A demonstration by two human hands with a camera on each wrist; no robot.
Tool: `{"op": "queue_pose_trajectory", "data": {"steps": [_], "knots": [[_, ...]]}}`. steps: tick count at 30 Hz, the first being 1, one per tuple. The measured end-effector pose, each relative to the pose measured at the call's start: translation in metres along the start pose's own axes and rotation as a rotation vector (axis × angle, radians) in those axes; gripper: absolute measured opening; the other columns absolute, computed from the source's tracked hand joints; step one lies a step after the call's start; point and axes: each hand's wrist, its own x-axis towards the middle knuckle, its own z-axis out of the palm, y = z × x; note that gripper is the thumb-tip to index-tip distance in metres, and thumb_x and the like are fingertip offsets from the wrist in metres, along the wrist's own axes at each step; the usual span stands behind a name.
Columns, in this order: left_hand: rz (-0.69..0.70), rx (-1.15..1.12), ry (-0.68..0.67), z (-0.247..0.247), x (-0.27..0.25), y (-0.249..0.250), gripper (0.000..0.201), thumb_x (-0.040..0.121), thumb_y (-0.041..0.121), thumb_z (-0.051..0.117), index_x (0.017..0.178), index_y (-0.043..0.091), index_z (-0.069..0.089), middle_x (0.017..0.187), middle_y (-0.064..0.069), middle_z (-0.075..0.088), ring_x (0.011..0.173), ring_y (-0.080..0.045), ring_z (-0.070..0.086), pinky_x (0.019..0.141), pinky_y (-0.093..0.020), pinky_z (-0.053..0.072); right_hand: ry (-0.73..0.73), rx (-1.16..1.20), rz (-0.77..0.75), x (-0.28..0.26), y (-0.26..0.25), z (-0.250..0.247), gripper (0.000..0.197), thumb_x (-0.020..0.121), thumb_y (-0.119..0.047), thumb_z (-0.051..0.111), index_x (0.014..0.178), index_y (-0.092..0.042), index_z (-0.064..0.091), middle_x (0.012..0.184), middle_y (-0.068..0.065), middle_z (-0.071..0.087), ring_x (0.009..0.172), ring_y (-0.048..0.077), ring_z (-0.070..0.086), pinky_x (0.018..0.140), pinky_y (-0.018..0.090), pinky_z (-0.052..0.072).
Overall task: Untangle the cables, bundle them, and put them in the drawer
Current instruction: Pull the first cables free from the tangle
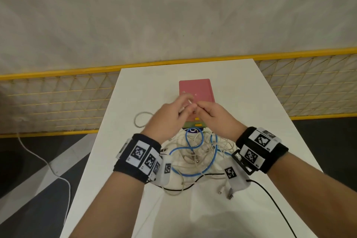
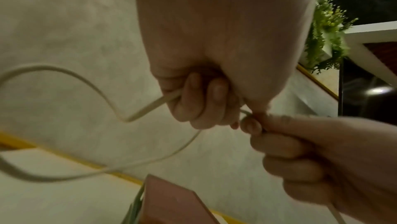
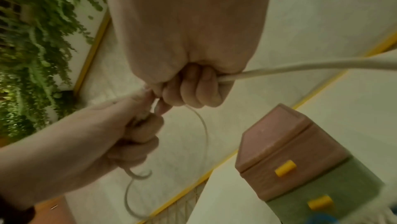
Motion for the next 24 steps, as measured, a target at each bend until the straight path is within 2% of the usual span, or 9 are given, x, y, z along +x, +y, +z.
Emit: {"op": "queue_pose_trajectory", "data": {"steps": [3, 5, 7, 9, 12, 15, 17, 19, 24], "knots": [[-0.009, -0.010, 0.043, 0.000, 0.002, -0.005, 0.026, 0.095, 0.049, 0.051, 0.089, 0.024, 0.049, 0.052, 0.006, 0.043, 0.045, -0.010, 0.039, 0.049, -0.027, 0.031, -0.034, -0.041, -0.012, 0.002, 0.002, -0.006, 0.027, 0.101, -0.024, 0.040, 0.089, -0.014, 0.062, 0.076, 0.002, 0.060, 0.073, 0.011, 0.055, 0.073, 0.031, 0.045], [-0.035, 0.001, 0.215, -0.011, 0.005, -0.013, 0.030, 0.093, 0.048, 0.056, 0.082, 0.022, 0.046, 0.053, 0.002, 0.044, 0.042, -0.008, 0.032, 0.047, -0.026, 0.030, -0.052, -0.063, 0.021, -0.002, 0.010, -0.012, 0.028, 0.101, -0.026, 0.039, 0.089, -0.012, 0.061, 0.082, 0.012, 0.062, 0.078, 0.021, 0.058, 0.076, 0.039, 0.045], [-0.098, -0.040, 0.450, -0.028, 0.009, -0.024, 0.032, 0.093, 0.045, 0.059, 0.081, 0.017, 0.047, 0.052, 0.001, 0.040, 0.041, -0.010, 0.031, 0.043, -0.021, 0.025, -0.050, -0.057, 0.057, -0.008, 0.019, -0.020, 0.026, 0.102, -0.022, 0.038, 0.091, -0.014, 0.060, 0.086, 0.001, 0.063, 0.086, 0.016, 0.059, 0.082, 0.035, 0.045], [-0.163, -0.027, 0.570, -0.039, 0.009, -0.031, 0.033, 0.094, 0.044, 0.059, 0.083, 0.015, 0.048, 0.051, 0.005, 0.035, 0.042, -0.012, 0.032, 0.043, -0.023, 0.024, -0.033, -0.065, 0.081, -0.012, 0.028, -0.024, 0.026, 0.102, -0.021, 0.036, 0.092, -0.016, 0.059, 0.089, 0.000, 0.062, 0.090, 0.019, 0.057, 0.085, 0.039, 0.044], [-0.158, -0.019, 0.575, -0.035, 0.006, -0.026, 0.021, 0.097, 0.038, 0.056, 0.101, 0.017, 0.056, 0.054, 0.007, 0.044, 0.045, -0.009, 0.042, 0.049, -0.027, 0.030, -0.012, -0.071, 0.074, -0.013, 0.027, -0.024, 0.025, 0.102, -0.021, 0.036, 0.092, -0.017, 0.058, 0.086, 0.005, 0.060, 0.084, 0.023, 0.054, 0.080, 0.037, 0.042], [-0.018, -0.019, 0.355, -0.021, 0.002, -0.005, 0.029, 0.099, 0.036, 0.052, 0.128, 0.033, 0.055, 0.049, 0.010, 0.043, 0.054, -0.002, 0.058, 0.050, -0.021, 0.037, -0.002, -0.055, 0.032, -0.008, 0.015, -0.020, 0.024, 0.102, -0.020, 0.038, 0.095, -0.011, 0.058, 0.087, 0.015, 0.058, 0.078, 0.023, 0.050, 0.072, 0.029, 0.039], [0.010, 0.053, 0.166, -0.010, 0.002, 0.006, 0.027, 0.098, 0.045, 0.048, 0.116, 0.030, 0.062, 0.045, 0.008, 0.042, 0.047, -0.004, 0.052, 0.052, -0.027, 0.037, 0.013, -0.039, -0.014, -0.005, 0.006, -0.018, 0.024, 0.101, -0.018, 0.039, 0.098, -0.005, 0.058, 0.083, 0.015, 0.056, 0.071, 0.014, 0.046, 0.068, 0.024, 0.038], [0.014, 0.067, 0.106, -0.006, 0.003, 0.007, 0.032, 0.098, 0.047, 0.047, 0.094, 0.020, 0.065, 0.047, 0.004, 0.044, 0.044, -0.010, 0.044, 0.054, -0.033, 0.040, 0.021, -0.026, -0.043, -0.002, 0.000, -0.018, 0.023, 0.101, -0.019, 0.040, 0.104, -0.006, 0.060, 0.088, 0.017, 0.060, 0.075, 0.019, 0.050, 0.070, 0.028, 0.041], [-0.014, 0.031, 0.480, -0.036, 0.011, -0.016, 0.033, 0.097, 0.041, 0.055, 0.086, 0.011, 0.062, 0.052, -0.007, 0.053, 0.045, -0.022, 0.042, 0.048, -0.032, 0.034, 0.024, -0.073, 0.043, -0.006, 0.016, -0.026, 0.021, 0.102, -0.021, 0.038, 0.088, -0.022, 0.055, 0.073, 0.003, 0.043, 0.068, 0.018, 0.038, 0.067, 0.033, 0.034]]}}
